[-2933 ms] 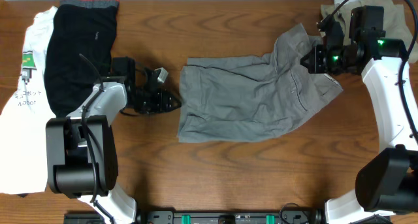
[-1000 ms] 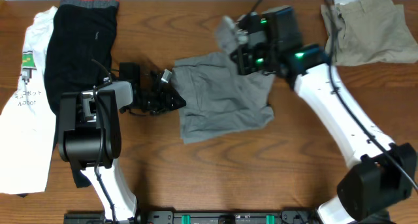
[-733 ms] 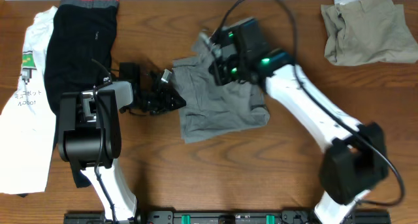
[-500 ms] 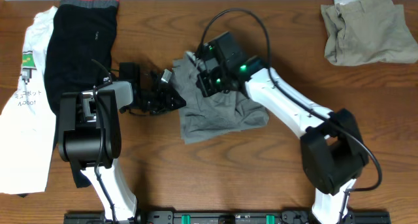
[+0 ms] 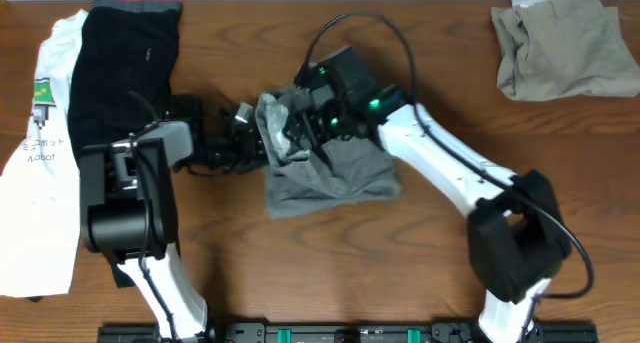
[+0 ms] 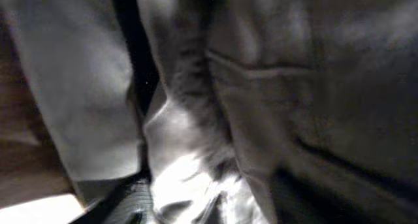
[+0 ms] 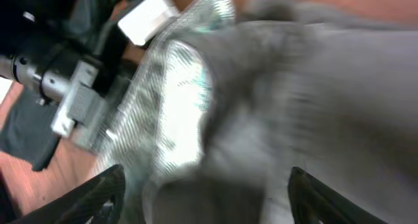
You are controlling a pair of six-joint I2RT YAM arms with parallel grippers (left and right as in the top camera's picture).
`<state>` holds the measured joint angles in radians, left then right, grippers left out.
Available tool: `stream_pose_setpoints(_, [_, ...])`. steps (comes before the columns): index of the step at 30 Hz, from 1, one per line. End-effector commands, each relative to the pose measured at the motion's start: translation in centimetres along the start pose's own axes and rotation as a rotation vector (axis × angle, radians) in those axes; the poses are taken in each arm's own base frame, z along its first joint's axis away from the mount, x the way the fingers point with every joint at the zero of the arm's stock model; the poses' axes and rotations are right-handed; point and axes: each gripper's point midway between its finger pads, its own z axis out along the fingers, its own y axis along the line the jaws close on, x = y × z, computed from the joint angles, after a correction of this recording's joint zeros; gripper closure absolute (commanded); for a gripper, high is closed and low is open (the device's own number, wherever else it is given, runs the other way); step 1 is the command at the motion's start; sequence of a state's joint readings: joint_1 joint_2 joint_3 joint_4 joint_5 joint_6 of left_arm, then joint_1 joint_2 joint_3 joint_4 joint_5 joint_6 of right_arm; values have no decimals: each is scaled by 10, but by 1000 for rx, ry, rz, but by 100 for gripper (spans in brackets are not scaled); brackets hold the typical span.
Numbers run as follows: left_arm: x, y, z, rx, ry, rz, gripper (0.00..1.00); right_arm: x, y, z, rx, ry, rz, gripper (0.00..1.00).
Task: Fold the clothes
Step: 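Fold the right end leftward over the shorts with the right gripper, then release the folded end and withdraw the left gripper leftward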
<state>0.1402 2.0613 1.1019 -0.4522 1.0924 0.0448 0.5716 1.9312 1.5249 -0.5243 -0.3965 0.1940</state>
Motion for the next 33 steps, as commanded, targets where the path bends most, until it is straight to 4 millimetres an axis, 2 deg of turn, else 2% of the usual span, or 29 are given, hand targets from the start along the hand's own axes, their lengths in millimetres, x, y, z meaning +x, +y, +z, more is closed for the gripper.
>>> stream_pose_setpoints(1, [-1, 69, -32, -252, -53, -116, 29, -35, -4, -58, 8, -125, -3, 18])
stream_pose_setpoints(4, [-10, 72, -58, -254, -119, -140, 21, -31, -18, -71, 32, -115, 36, 17])
stream_pose_setpoints(8, [-15, 71, -79, -258, -171, -153, 13, -18, -22, -67, 36, -60, 51, 18])
stream_pose_setpoints(12, [-14, 71, -80, -266, -170, -152, 13, -15, -18, -63, 31, -48, 39, 18])
stream_pose_setpoints(17, [-14, 73, -80, -284, -167, -152, 22, -17, -18, -62, 30, -54, 36, 18])
stream_pose_setpoints(21, [-14, 73, -81, -288, -170, -155, 22, -17, -17, -62, 31, -54, 35, 18])
stream_pose_setpoints(23, [-13, 81, -85, -348, -177, -196, 22, -17, -19, -62, 38, -55, 36, 18])
stream_pose_setpoints(24, [-12, 85, -89, -385, -180, -209, 26, -17, -20, -63, 46, -57, 36, 18])
stream_pose_setpoints(26, [-12, 86, -95, -424, -187, -202, 55, -17, -21, -63, 53, -58, 36, 18])
stream_pose_setpoints(27, [-12, 85, -97, -435, -192, -197, 65, -18, -21, -63, 53, -59, 35, 18])
stream_pose_setpoints(30, [-17, 76, -104, -443, -217, -171, 75, -19, -23, -63, 62, -63, 34, 18])
stream_pose_setpoints(33, [-21, 69, -113, -472, -243, -145, 80, -20, -23, -63, 62, -67, 33, 18])
